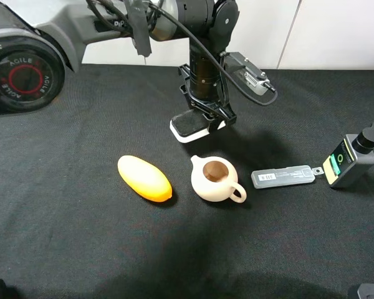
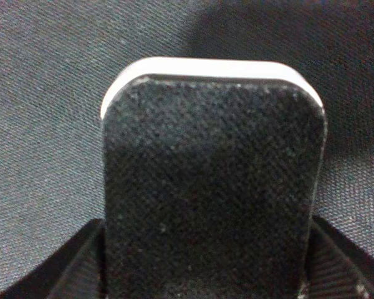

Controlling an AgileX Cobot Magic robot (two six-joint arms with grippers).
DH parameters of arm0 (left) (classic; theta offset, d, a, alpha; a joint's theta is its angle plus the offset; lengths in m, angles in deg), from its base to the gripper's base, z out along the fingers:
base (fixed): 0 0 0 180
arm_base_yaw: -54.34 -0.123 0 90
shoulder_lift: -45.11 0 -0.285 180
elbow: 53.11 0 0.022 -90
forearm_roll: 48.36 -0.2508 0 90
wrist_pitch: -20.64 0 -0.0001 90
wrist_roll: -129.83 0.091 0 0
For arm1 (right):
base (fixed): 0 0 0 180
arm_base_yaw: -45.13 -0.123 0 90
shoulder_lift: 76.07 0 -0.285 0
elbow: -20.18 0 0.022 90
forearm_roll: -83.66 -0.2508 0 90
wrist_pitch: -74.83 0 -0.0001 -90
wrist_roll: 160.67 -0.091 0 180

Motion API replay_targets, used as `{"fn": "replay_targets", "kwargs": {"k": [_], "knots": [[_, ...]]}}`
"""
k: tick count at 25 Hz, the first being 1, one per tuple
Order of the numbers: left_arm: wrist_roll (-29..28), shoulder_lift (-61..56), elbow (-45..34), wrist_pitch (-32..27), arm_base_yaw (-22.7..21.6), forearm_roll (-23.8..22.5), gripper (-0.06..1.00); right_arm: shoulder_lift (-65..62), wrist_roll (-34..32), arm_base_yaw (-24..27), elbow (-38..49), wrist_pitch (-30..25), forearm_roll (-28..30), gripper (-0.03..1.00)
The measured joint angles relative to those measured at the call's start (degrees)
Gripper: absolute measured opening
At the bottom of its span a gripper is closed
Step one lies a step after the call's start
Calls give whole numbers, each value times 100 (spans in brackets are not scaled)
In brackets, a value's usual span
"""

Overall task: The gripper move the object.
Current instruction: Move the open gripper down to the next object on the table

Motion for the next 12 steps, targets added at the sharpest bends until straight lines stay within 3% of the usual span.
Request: {"fn": "replay_targets", "kwargs": {"k": [12], "knots": [[0, 21, 0, -509, 18, 0, 65, 0, 0, 0, 0, 0, 0, 69]]}}
